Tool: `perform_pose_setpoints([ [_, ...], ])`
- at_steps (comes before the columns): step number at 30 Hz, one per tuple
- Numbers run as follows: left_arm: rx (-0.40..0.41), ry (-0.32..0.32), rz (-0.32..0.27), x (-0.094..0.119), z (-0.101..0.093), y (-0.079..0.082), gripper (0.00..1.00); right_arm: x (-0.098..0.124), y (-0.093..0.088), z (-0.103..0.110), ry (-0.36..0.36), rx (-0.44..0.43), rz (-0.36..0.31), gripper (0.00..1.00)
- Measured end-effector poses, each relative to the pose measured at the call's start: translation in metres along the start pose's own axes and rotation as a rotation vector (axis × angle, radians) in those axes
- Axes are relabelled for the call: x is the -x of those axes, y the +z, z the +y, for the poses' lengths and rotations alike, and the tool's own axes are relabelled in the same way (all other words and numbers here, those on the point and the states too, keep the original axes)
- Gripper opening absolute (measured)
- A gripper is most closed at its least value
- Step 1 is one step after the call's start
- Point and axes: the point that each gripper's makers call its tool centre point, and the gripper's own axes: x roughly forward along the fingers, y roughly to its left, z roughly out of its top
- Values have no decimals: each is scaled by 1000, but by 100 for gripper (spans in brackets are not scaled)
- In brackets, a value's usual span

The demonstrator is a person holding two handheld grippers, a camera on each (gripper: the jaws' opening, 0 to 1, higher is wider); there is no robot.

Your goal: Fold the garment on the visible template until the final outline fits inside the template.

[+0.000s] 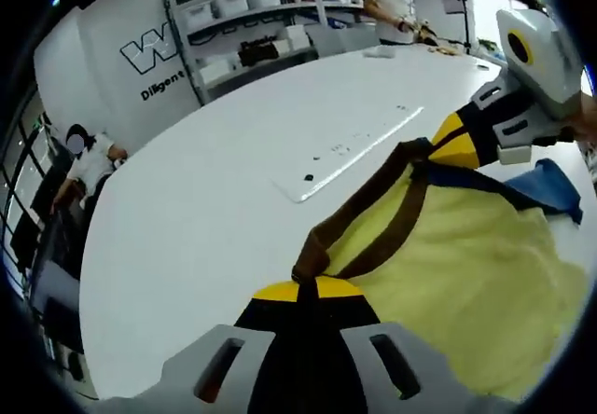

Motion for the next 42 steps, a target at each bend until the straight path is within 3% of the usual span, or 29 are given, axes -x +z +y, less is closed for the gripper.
perform_pose_setpoints([
  [4, -21, 25, 30, -9, 4, -5, 5, -9, -7, 2, 5, -18, 15, 0],
  [15, 3, 33, 31, -14, 8, -8, 5, -19, -21, 1, -10, -24, 47, 0],
  [22, 36, 39, 25, -15, 11, -9, 5, -23, -20, -3, -23, -47, 42, 0],
  [24, 19, 51, 27, -15, 12, -9, 9, -23, -20, -3, -24, -42, 37, 0],
  [28, 9, 61, 15, -7, 16, -6, 30, -19, -14, -1, -13, -81, 15, 1],
  [31, 91, 20, -29, 0, 8, 0, 45, -13, -6, 3, 7, -144, -13, 12],
  [35, 77, 41, -35, 10, 11, 1, 58, -8, 1, 6, 19, -174, -29, 38],
  [42, 151, 44, -69, 29, 18, 5, 77, 6, 9, 20, 60, -198, -31, 59],
])
